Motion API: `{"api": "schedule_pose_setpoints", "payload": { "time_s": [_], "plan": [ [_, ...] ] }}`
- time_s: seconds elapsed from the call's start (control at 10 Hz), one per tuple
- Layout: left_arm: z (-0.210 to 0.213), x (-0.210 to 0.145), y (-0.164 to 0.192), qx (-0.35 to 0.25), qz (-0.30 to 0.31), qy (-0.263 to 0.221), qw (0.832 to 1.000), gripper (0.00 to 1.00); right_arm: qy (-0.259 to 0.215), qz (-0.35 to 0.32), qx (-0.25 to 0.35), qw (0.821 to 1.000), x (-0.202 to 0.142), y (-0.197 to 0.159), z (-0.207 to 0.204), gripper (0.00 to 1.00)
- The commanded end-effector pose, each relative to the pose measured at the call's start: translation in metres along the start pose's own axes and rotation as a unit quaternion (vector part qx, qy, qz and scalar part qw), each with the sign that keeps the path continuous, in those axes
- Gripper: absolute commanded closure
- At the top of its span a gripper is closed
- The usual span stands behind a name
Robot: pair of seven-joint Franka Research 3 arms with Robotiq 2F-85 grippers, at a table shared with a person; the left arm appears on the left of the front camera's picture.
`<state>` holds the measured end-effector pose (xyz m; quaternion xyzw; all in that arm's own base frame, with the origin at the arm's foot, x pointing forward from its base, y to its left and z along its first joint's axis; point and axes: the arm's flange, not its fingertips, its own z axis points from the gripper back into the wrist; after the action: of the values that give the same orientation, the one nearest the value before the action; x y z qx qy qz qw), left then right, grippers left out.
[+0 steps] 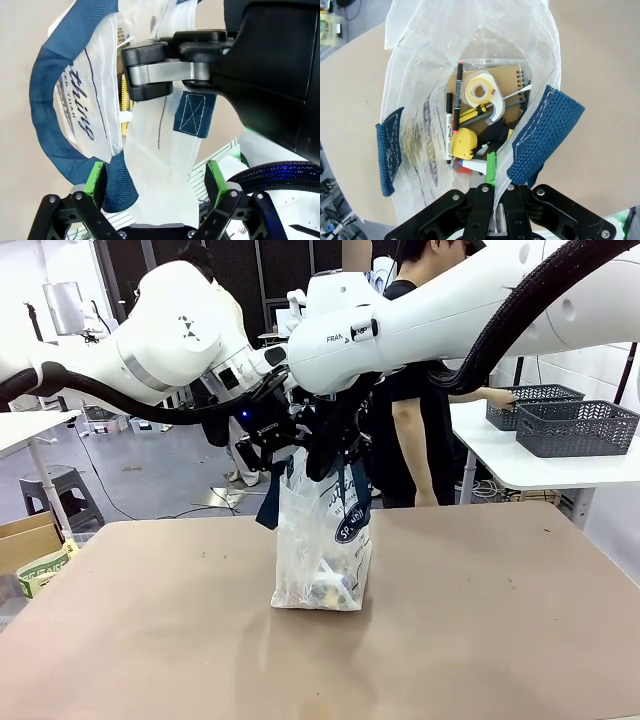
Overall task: Transfer purchased items from the store into the shopping bag.
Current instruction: Move the Reusable shopping bag to the right side of the table.
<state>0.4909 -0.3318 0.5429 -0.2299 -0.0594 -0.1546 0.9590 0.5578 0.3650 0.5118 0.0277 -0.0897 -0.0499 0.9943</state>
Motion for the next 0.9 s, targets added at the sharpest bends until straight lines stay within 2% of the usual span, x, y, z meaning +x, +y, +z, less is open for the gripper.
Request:
{"api": "schedule_pose_setpoints", "payload": {
  "time_s": [0.0,0.8],
  "plan": [
    [-0.005,-0.007,0.001,0.002,-0.012,0.005,1.000,0.00,0.006,-0.015,0.011,1.000,0.004,0.008,-0.003,1.00],
    [-0.027,-0.004,-0.015,0.128,-0.017,-0.003,0.992,0.00,0.011,-0.015,0.016,1.000,0.005,0.010,-0.005,1.00]
  ]
}}
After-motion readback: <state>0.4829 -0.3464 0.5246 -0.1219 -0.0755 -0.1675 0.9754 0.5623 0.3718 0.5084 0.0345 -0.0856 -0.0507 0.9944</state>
